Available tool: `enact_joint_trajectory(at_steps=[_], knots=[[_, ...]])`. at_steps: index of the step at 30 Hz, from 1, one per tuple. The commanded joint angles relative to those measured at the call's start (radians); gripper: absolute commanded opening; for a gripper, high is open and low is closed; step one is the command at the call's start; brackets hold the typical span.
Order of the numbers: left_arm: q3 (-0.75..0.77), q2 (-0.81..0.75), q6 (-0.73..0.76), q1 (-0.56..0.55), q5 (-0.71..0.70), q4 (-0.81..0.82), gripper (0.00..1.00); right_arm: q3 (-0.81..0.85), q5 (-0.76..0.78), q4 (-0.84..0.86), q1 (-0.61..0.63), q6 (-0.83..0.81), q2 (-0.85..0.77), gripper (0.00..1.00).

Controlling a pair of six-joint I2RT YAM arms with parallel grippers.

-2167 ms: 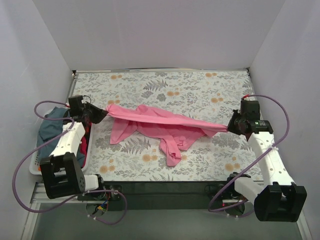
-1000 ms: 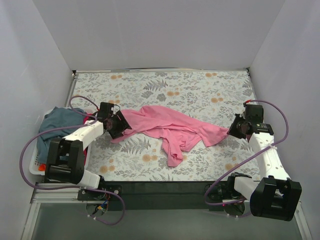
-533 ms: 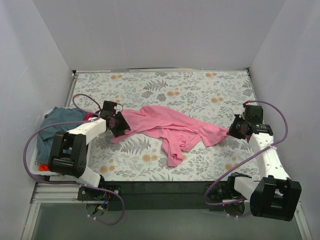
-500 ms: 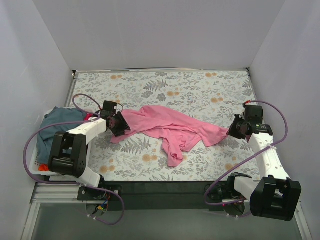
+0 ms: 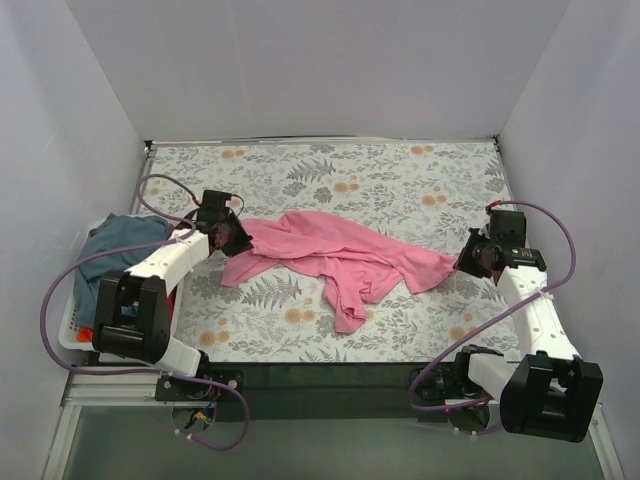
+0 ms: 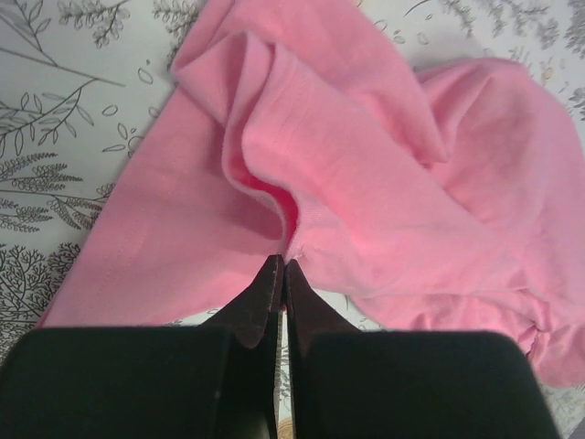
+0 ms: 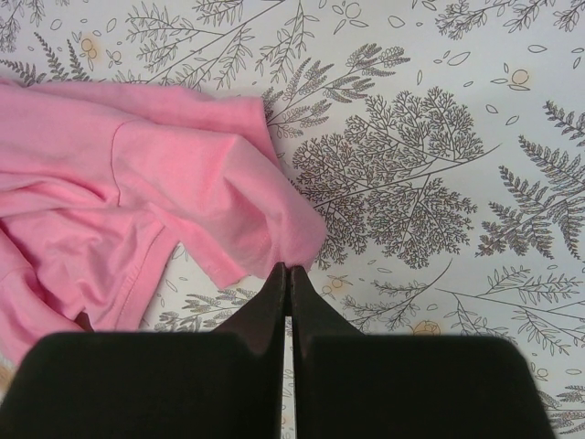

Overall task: Fold and stack the t-shirts
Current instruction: Flatten the tshirt out

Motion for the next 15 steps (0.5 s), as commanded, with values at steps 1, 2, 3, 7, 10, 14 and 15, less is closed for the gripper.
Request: enact_joint_trajectory(at_steps=[1, 2, 3, 7, 10, 14, 15], knots=[[0.057, -0.048, 0.014, -0.001, -0.026, -0.013, 0.00, 0.034, -0.004, 0.021, -0.005, -0.006, -0.012, 0.01], [0.088, -0.052, 0.012, 0.004, -0.056, -0.014, 0.00, 0.055, -0.004, 0.022, -0.005, -0.003, -0.009, 0.01], [0.108, -0.059, 0.011, 0.016, -0.052, -0.016, 0.00, 0.074, -0.004, 0.025, -0.005, 0.012, 0.005, 0.01], [0.284, -0.048, -0.005, 0.074, -0.041, -0.049, 0.00, 0.215, -0.019, 0.047, -0.008, 0.063, 0.066, 0.01], [0.480, -0.007, -0.028, 0.140, 0.023, -0.068, 0.00, 0.415, -0.019, 0.056, -0.018, 0.092, 0.151, 0.01], [0.717, 0.058, -0.078, 0.197, 0.110, -0.068, 0.00, 0.689, -0.041, 0.064, -0.059, 0.124, 0.261, 0.01], [0.798, 0.069, -0.098, 0.238, 0.129, -0.066, 0.00, 0.801, -0.051, 0.071, -0.065, 0.130, 0.299, 0.01]])
